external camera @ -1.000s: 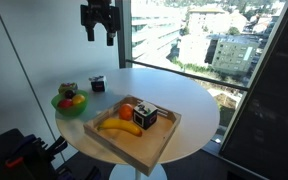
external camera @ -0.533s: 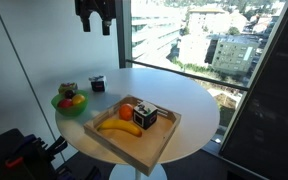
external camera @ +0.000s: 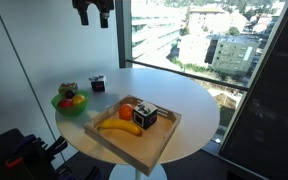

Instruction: Pick up the block with the number four on it and put it in the tray

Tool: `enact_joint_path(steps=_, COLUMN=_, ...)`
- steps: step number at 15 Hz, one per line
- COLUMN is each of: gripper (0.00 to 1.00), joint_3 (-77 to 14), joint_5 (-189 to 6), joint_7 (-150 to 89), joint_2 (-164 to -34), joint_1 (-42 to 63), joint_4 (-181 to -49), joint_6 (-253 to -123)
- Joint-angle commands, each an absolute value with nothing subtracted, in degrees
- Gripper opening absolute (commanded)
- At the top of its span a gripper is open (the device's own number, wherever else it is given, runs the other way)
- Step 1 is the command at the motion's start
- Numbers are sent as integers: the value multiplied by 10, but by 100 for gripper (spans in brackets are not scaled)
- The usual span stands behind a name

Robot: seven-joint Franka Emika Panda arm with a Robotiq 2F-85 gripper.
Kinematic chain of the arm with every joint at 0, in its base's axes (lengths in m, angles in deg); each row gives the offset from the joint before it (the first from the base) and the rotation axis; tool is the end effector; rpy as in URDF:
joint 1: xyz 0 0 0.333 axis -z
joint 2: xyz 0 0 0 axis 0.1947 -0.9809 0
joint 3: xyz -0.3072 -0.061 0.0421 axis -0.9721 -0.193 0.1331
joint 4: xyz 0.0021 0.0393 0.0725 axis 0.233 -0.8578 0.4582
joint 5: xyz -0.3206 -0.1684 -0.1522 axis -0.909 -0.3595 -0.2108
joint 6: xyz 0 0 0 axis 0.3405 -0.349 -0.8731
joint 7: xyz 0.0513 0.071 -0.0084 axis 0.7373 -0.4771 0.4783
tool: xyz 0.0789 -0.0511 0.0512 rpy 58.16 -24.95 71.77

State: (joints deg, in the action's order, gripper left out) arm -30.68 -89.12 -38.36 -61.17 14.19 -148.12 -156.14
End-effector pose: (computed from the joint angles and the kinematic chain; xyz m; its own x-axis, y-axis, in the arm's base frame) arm 0.4374 -0.0497 0.5308 0.9988 -0.0407 -0.0281 -0.0411 -0.9990 -0.0157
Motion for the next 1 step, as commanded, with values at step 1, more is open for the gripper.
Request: enact_joint_path(steps=1, gripper=100, joint_3=-308, joint_5=-892, joint_7=-383, joint_2=-613, joint_1=140, joint_4=-1480, joint_6=-1560)
